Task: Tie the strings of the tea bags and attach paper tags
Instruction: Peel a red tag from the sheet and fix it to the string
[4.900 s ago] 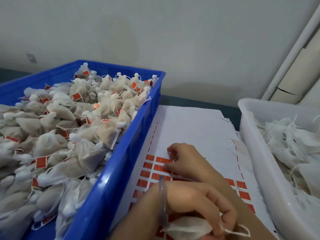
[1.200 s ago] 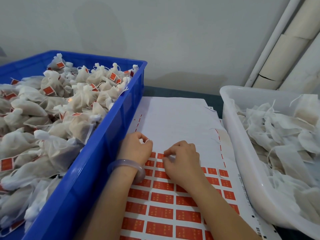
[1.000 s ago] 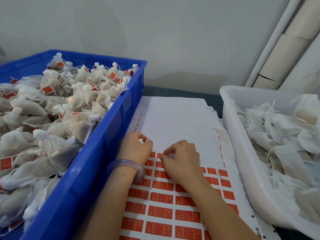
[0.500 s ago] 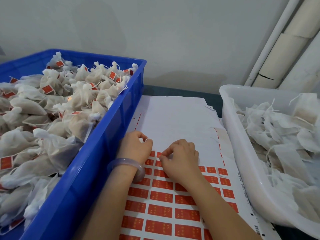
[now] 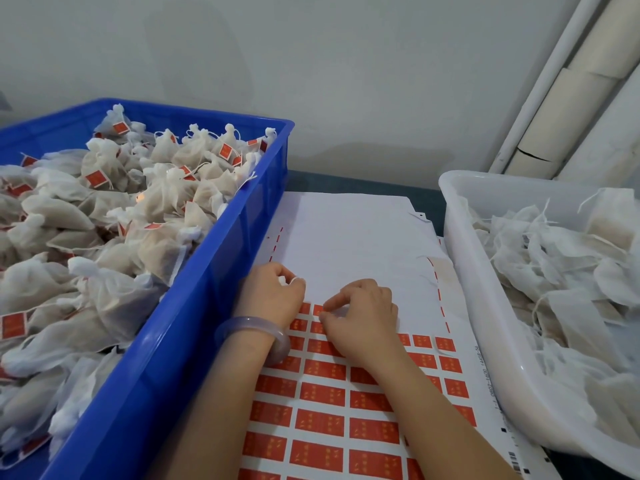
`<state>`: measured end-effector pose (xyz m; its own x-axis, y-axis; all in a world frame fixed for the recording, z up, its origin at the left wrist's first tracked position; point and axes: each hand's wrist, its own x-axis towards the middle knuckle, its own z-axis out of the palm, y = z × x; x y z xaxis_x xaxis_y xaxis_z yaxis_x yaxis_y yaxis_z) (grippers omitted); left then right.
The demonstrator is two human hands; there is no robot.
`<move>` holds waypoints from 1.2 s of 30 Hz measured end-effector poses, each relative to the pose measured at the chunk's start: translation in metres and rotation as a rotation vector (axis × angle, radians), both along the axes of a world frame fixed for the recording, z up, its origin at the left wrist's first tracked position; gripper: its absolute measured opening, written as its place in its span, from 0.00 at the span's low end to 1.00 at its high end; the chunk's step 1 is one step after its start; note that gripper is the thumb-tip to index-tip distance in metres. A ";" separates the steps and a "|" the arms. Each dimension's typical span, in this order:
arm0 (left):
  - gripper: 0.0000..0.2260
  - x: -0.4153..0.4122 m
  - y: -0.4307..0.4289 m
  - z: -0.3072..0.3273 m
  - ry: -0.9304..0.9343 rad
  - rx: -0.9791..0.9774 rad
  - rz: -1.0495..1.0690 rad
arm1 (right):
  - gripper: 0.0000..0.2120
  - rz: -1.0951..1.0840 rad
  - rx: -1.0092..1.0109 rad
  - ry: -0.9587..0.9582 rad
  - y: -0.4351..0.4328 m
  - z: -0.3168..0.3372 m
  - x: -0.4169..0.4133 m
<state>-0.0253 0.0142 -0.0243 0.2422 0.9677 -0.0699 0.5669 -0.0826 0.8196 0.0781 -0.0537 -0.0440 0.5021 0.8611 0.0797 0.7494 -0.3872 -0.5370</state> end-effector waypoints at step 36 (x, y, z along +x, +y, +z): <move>0.06 -0.002 -0.005 0.015 -0.352 -0.024 0.134 | 0.10 0.037 0.298 0.420 -0.003 0.000 0.002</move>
<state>-0.0274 0.0093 -0.0090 0.1267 0.9915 -0.0281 0.2550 -0.0051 0.9669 0.0803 -0.0565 -0.0443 0.5127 0.8497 0.1227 0.4561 -0.1485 -0.8774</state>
